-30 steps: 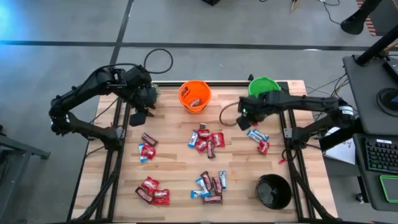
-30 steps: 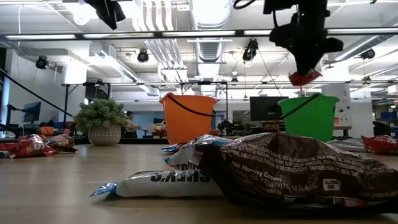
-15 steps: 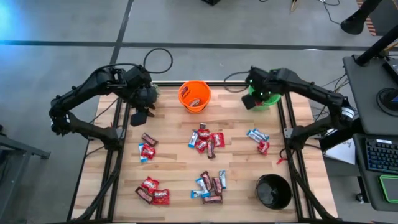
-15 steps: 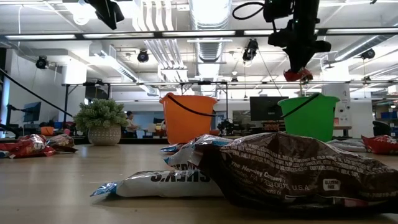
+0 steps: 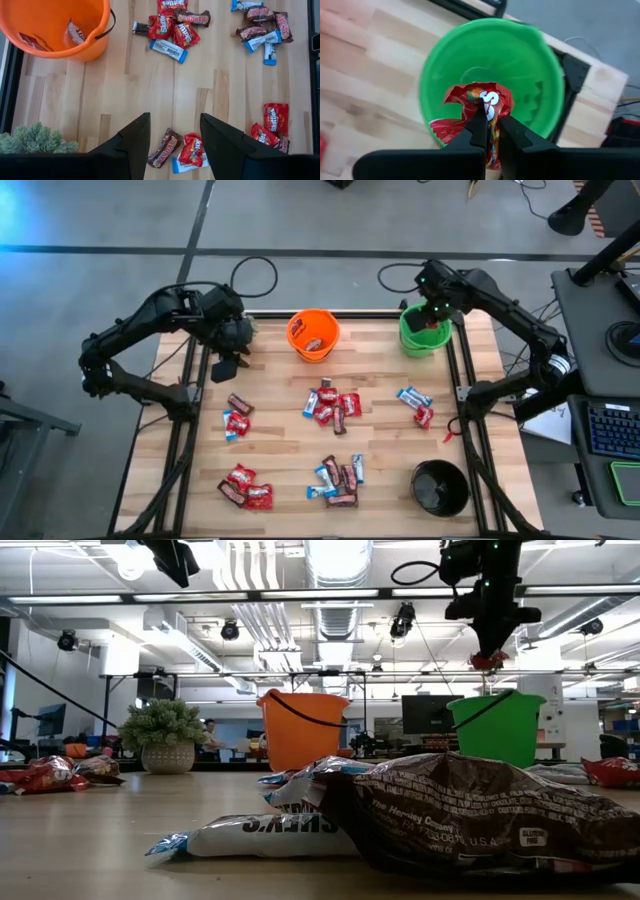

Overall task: Sort candy
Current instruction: Put the red candy into the green bucket, then put the brown chocolate into the black bucket

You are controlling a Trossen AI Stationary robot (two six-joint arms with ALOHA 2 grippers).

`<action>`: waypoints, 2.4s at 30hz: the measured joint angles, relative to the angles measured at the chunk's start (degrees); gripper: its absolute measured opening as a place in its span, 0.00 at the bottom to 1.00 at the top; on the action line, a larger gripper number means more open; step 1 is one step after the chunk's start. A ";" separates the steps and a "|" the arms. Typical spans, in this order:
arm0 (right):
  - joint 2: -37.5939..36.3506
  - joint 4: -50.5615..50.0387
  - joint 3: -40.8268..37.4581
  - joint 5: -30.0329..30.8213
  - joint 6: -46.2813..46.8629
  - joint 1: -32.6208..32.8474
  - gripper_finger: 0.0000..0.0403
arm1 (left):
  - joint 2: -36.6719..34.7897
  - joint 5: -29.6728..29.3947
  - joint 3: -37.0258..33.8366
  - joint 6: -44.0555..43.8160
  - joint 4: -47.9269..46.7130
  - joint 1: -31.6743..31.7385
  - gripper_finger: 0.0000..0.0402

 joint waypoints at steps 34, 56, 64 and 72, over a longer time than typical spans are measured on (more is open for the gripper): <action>0.00 0.09 -0.02 -9.89 -3.02 -3.13 0.27 | 0.00 -0.62 0.00 -2.02 4.59 0.00 0.39; 0.00 0.08 3.10 -12.18 -3.64 -3.13 0.27 | 7.67 15.00 5.40 -12.08 6.34 -0.19 0.39; -0.02 0.05 4.66 -12.19 -6.03 -3.13 0.27 | 16.84 14.69 25.85 -8.46 -4.94 -0.44 0.39; -0.02 -0.02 4.66 -12.18 -7.65 -3.13 0.27 | 22.98 6.53 35.92 -6.45 -7.47 -0.52 0.39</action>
